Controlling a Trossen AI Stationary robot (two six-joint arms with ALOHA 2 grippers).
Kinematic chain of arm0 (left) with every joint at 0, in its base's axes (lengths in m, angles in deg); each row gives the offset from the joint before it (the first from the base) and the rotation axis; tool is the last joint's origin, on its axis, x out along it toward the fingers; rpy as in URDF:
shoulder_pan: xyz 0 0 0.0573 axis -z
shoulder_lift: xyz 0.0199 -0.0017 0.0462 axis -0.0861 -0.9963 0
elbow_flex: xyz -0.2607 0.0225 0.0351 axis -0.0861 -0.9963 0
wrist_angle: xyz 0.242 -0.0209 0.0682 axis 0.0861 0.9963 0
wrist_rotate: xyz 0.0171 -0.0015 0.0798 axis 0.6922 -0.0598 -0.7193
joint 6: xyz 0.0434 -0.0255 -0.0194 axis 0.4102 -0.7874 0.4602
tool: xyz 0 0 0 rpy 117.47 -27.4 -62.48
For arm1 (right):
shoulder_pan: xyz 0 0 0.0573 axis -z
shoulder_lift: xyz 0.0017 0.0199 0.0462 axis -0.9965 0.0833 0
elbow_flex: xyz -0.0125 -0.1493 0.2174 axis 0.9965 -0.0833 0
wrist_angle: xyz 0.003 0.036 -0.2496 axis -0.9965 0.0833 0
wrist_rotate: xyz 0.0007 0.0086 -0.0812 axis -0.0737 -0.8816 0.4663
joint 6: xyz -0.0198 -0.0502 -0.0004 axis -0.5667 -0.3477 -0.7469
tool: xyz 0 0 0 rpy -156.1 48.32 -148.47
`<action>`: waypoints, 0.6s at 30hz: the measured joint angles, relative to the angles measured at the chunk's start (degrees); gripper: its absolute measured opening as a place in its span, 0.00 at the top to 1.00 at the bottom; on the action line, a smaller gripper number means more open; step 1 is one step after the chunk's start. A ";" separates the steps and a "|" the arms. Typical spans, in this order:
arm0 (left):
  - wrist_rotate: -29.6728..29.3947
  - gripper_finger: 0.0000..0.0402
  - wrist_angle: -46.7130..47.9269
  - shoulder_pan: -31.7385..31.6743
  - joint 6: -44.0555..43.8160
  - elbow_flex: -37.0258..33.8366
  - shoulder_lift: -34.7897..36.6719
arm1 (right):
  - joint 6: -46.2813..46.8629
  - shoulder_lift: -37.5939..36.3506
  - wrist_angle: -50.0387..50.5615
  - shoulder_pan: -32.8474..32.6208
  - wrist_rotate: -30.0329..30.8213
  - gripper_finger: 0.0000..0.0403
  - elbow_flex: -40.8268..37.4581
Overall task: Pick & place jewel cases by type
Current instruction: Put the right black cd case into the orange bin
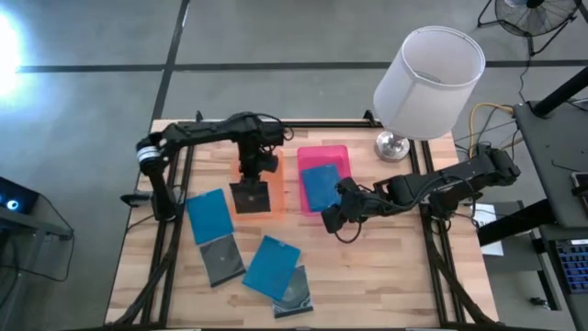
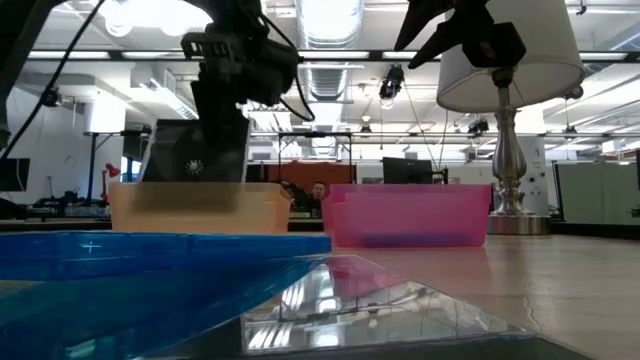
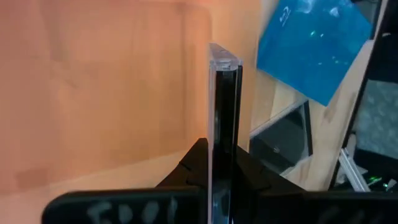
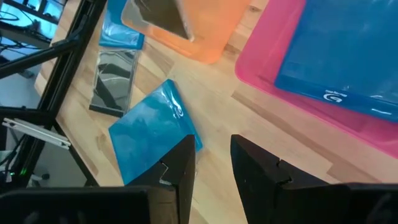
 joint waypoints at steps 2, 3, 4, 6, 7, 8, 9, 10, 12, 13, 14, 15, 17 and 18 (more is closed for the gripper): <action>-2.42 0.97 -1.71 0.35 0.14 -0.02 -0.98 | -0.01 0.00 0.06 0.02 0.00 0.76 0.00; -3.81 0.96 -2.84 0.53 0.10 -0.02 -1.38 | -0.05 0.00 0.13 0.00 0.00 0.76 0.00; -5.39 0.95 -3.67 0.76 -0.02 -0.02 -1.60 | -0.11 0.00 0.23 0.00 0.00 0.76 0.00; -10.37 0.92 -5.17 1.31 -0.32 -0.02 -1.67 | -0.13 0.00 0.78 0.00 0.01 0.76 0.00; -12.32 0.90 -5.91 1.73 -0.44 -0.02 -1.67 | 0.06 0.00 1.06 0.00 0.02 0.76 0.00; -13.86 0.88 -6.55 2.14 -0.45 -0.02 -1.64 | 0.24 0.00 1.21 0.00 0.02 0.76 0.00; -14.28 0.86 -7.42 2.45 -0.66 -0.02 -1.62 | 0.26 0.00 1.22 0.00 0.02 0.76 0.00; -14.17 0.83 -8.31 2.68 -1.35 -0.02 -1.62 | 0.26 0.00 1.20 0.00 0.02 0.77 0.00; -14.17 0.78 -8.99 3.06 -2.09 -0.02 -1.62 | 0.24 -0.02 1.16 0.00 0.02 0.77 0.00; -14.27 0.75 -9.03 3.18 -2.08 -0.02 -1.62 | 0.25 -0.02 1.18 0.00 0.02 0.77 0.00; -14.77 0.73 -9.23 3.34 -2.06 -0.02 -1.62 | 0.25 -0.02 1.18 0.00 0.02 0.78 0.00; -15.94 0.70 -9.75 3.42 -2.02 -0.02 -1.62 | 0.24 -0.02 1.17 0.00 0.02 0.78 0.00; -19.89 0.64 -10.48 3.60 -2.00 -0.04 -1.62 | 0.24 -0.02 1.17 0.00 0.03 0.79 -0.01; -22.27 0.61 -10.55 3.64 -1.74 -0.07 -1.62 | 0.23 -0.02 1.16 0.00 0.02 0.79 -0.02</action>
